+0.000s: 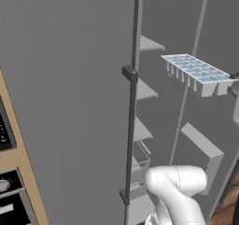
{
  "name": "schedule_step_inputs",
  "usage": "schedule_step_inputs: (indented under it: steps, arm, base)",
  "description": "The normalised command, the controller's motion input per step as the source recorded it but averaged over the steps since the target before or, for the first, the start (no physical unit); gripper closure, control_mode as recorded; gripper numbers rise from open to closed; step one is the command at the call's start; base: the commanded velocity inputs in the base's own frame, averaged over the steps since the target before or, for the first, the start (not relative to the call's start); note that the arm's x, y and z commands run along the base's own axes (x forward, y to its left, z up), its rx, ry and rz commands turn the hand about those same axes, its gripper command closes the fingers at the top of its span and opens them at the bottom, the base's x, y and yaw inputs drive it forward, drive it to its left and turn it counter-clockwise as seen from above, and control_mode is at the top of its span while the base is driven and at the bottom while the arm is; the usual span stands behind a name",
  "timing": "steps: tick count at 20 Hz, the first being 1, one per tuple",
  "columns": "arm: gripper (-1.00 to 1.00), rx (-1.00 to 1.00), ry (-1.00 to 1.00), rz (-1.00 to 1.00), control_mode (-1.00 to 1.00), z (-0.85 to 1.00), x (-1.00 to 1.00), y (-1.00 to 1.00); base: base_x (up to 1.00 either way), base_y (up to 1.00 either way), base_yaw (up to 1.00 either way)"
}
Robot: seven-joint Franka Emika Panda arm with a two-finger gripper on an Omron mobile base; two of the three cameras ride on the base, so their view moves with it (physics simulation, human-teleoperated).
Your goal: Open the freezer door, pick up the ice cube tray from the freezer, and place it on the dining counter.
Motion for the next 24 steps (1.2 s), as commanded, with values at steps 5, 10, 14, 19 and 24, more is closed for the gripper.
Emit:
schedule_step_inputs:
  steps: [5,10,14,19,24]
  arm:
    - [1.00,0.00,0.00,0.00,1.00,0.00,0.00,0.00]
    - [1.00,0.00,0.00,0.00,1.00,0.00,0.00,0.00]
    - [1.00,0.00,0.00,0.00,1.00,0.00,0.00,0.00]
    - [1.00,0.00,0.00,0.00,1.00,0.00,0.00,0.00]
    - [1.00,0.00,0.00,0.00,1.00,0.00,0.00,0.00]
  base:
    - [-0.63,0.43,0.38]
    - [-0.23,0.51,0.77]
    - [-0.10,0.51,0.93]
    - [-0.15,0.50,0.95]
    - [-0.03,0.29,0.98]
